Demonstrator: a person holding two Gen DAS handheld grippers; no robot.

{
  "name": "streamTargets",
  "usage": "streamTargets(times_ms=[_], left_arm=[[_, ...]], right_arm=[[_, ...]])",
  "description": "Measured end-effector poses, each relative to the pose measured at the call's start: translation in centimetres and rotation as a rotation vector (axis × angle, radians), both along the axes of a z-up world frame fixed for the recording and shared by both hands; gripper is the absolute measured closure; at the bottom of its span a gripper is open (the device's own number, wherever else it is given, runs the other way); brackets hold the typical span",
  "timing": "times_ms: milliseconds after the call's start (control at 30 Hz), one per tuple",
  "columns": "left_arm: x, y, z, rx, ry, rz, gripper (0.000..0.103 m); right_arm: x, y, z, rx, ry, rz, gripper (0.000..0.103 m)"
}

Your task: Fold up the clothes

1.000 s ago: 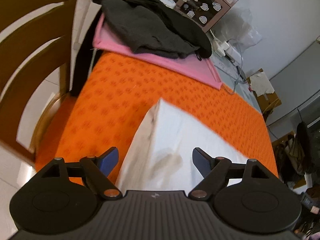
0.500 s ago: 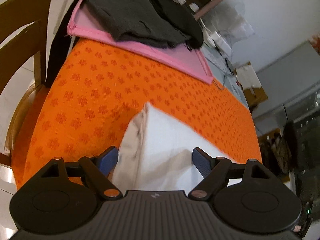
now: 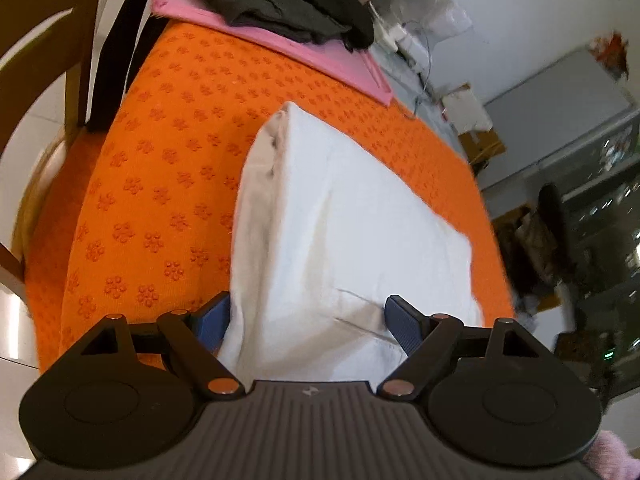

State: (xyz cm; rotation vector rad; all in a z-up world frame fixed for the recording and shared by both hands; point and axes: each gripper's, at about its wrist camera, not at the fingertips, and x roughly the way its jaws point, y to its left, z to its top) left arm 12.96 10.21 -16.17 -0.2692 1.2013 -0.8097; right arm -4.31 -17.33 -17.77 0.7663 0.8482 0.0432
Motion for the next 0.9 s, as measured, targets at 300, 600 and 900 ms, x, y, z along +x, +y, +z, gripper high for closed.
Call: streamTargets(times_ms=[300,600,900], left_arm=[[-5.7,0.4,4.7,-0.009,-0.150,-0.111,0.051],[-12.7,3.7,14.9,-0.172,-0.268,-0.219,0.053],[-12.4,2.2,27.1,-0.394,-0.467,-0.263,0.053]], right_arm=[[-3.7,4.0,4.7,-0.141,-0.045,-0.032,0.058],[-10.7,8.1,14.1,-0.189,-0.195,-0.088,0.062],[-10.4,5.4,28.2,-0.302,-0.366,-0.068,0.062]])
